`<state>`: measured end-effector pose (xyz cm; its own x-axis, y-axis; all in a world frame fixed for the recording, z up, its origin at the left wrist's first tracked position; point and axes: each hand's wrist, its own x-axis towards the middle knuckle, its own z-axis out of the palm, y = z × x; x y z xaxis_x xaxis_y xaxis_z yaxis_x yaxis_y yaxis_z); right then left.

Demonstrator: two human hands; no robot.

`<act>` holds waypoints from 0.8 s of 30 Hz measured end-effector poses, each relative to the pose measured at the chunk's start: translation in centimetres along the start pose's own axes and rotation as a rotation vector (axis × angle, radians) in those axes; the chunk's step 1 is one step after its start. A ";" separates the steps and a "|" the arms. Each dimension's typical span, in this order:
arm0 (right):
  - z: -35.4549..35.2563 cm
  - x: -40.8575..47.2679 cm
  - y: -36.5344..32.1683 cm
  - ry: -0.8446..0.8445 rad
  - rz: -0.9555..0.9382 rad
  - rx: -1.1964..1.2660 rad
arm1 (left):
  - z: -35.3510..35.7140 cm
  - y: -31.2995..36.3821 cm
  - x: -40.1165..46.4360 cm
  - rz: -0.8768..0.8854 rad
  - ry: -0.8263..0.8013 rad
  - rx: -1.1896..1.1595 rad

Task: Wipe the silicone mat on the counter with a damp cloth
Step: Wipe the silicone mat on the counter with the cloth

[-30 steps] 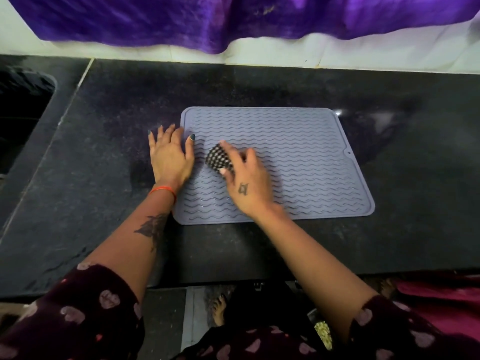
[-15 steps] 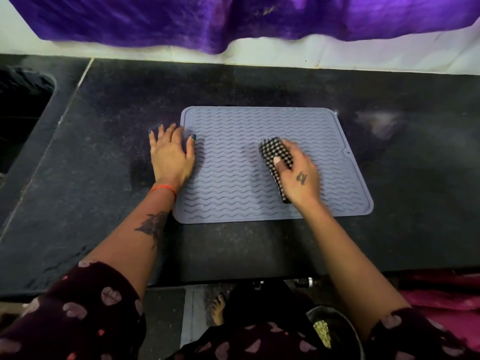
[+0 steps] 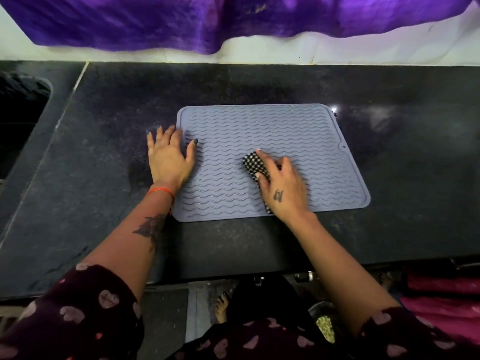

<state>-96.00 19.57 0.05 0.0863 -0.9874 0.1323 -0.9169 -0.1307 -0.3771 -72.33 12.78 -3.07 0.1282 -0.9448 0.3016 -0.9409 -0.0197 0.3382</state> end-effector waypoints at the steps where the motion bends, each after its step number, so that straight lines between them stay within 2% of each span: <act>1: -0.4 0.0 0.4 0.004 0.039 -0.015 | 0.0 0.0 0.0 0.005 0.001 0.003; 6: -1.7 0.3 0.8 0.091 0.180 0.040 | 0.2 0.3 0.1 0.045 -0.010 0.027; 12: 1.0 -1.8 -4.0 0.006 -0.066 0.167 | 0.2 0.5 0.3 0.081 -0.059 0.062; 16: 2.5 -3.0 -7.0 -0.049 -0.209 0.125 | 0.2 0.2 0.1 0.048 -0.030 0.035; 21: 2.0 -2.2 -5.5 -0.081 -0.206 0.044 | 0.0 0.1 -0.2 0.030 -0.019 0.020; 24: 0.9 -2.2 -3.2 -0.059 -0.129 0.041 | -0.1 0.2 -0.3 0.029 -0.013 0.014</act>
<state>-92.95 22.12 0.17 0.2264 -0.9655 0.1288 -0.8802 -0.2594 -0.3975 -72.49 13.10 -3.03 0.0966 -0.9491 0.2999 -0.9485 0.0036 0.3168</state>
